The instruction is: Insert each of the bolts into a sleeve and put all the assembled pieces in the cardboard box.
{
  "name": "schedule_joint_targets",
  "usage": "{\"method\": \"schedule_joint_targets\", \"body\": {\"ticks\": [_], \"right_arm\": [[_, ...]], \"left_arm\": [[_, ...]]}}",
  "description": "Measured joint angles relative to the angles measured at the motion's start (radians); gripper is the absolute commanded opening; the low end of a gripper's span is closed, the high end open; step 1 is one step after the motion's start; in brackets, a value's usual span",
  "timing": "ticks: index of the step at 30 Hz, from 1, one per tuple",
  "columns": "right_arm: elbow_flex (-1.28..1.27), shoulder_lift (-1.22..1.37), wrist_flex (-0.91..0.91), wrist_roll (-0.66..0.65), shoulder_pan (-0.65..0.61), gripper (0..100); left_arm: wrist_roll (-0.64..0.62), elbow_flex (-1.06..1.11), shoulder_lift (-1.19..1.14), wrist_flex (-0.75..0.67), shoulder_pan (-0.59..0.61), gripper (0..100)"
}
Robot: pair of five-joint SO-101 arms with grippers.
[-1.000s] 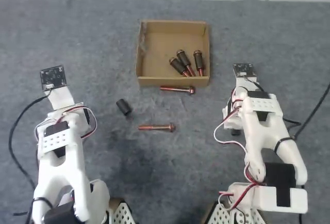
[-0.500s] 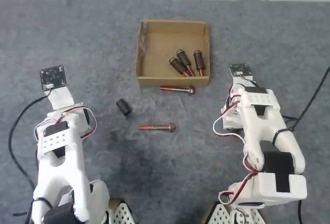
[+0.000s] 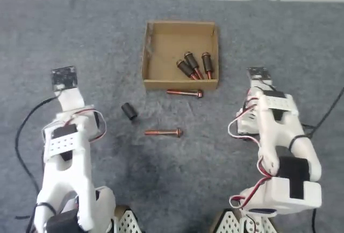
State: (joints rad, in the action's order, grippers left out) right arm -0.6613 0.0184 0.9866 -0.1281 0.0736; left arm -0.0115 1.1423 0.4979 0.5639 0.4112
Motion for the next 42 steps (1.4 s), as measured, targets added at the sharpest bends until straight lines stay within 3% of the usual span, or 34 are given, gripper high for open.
{"method": "schedule_joint_targets", "body": {"ticks": [3, 11, 15, 22, 26, 29, 32, 42], "right_arm": [[-0.003, 0.000, 0.002, 0.002, 0.038, 0.6], [-0.008, -0.002, 0.000, -0.002, 0.048, 0.6], [-0.008, -0.002, 0.000, -0.025, 0.055, 0.6], [-0.008, -0.002, 0.000, -0.040, 0.101, 0.6], [-0.008, -0.002, 0.000, -0.040, 0.115, 0.6], [-0.008, -0.002, 0.000, -0.040, 0.117, 0.6], [-0.008, -0.002, 0.000, -0.057, 0.117, 0.6], [-0.008, -0.002, 0.000, -0.077, 0.117, 0.6]], "left_arm": [[0.005, -0.110, 0.000, 0.098, -0.014, 5], [0.210, -0.436, 0.000, 0.531, -0.146, 5], [0.339, -0.468, 0.000, 0.634, -0.249, 5], [0.628, -0.358, 0.000, 0.652, -0.496, 6], [0.721, -0.293, 0.000, 0.652, -0.647, 6], [0.767, -0.273, 0.000, 0.652, -0.729, 13], [0.799, -0.265, 0.000, 0.652, -0.769, 18], [0.865, -0.265, 0.000, 0.585, -0.789, 17]]}}
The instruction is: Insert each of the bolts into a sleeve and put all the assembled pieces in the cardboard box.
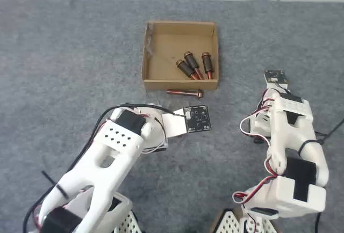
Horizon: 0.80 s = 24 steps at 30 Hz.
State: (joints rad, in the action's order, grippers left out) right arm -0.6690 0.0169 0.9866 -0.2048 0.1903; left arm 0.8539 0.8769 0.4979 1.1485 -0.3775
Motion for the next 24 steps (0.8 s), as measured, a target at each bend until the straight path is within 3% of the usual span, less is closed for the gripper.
{"method": "schedule_joint_targets", "body": {"ticks": [10, 14, 24], "right_arm": [[0.000, 0.000, 0.000, -0.032, 0.000, 0.6], [0.000, 0.000, 0.000, -0.046, 0.000, 0.6], [-0.008, -0.005, -0.006, -0.075, 0.000, 0.6]], "left_arm": [[0.064, 0.009, -0.048, -0.012, -0.052, 17], [0.071, -0.032, -0.195, -0.075, -0.057, 17], [0.071, -0.278, -0.557, -0.077, -0.014, 17]]}}
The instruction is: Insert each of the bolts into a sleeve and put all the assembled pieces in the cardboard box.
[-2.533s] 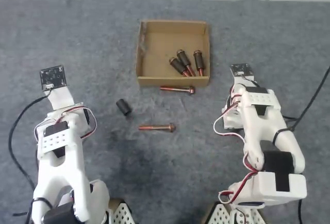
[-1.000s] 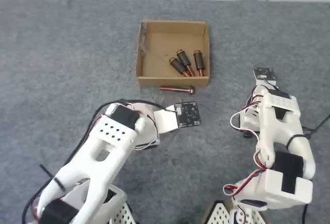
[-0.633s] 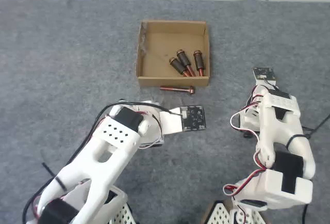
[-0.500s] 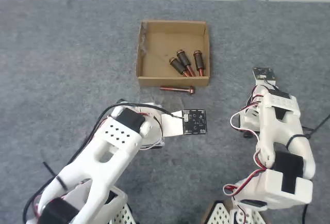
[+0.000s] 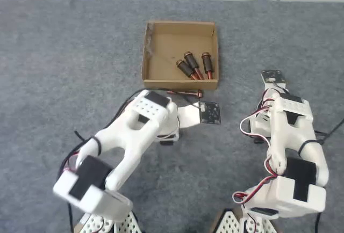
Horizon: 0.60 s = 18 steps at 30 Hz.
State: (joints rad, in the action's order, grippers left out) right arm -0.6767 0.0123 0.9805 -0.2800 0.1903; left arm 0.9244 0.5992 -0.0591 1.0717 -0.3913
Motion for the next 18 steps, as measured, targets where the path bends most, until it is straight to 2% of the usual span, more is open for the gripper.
{"method": "schedule_joint_targets", "body": {"ticks": [10, 18], "right_arm": [[-0.012, -0.009, -0.008, -0.015, 0.000, 0.6], [-0.012, -0.009, -0.008, -0.015, 0.000, 0.6]], "left_arm": [[0.000, -0.029, -0.046, -0.032, 0.003, 17], [-0.048, -0.029, -0.048, -0.133, 0.043, 17]]}}
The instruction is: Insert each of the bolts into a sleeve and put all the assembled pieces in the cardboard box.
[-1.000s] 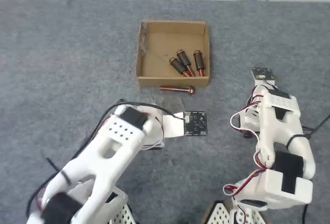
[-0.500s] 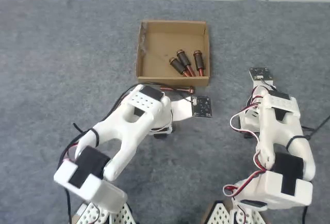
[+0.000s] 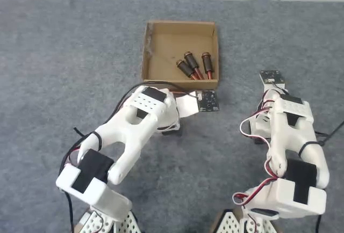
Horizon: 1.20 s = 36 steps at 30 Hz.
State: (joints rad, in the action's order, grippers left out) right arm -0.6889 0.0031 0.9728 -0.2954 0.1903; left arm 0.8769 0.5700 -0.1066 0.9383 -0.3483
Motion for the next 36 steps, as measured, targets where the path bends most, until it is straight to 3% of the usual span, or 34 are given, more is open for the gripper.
{"method": "schedule_joint_targets", "body": {"ticks": [6, 12, 21, 36], "right_arm": [[0.000, 0.000, 0.000, 0.000, 0.000, 0.6], [0.000, 0.000, 0.000, 0.000, 0.000, 0.6], [0.000, 0.000, 0.000, 0.000, -0.002, 0.6], [-0.002, 0.000, 0.000, 0.000, -0.017, 0.6]], "left_arm": [[0.003, -0.020, -0.041, 0.000, 0.000, 17], [-0.002, -0.164, -0.149, 0.121, -0.002, 17], [-0.003, -0.361, -0.305, 0.336, -0.023, 1], [-0.003, -0.390, -0.318, 0.358, -0.023, 1]]}}
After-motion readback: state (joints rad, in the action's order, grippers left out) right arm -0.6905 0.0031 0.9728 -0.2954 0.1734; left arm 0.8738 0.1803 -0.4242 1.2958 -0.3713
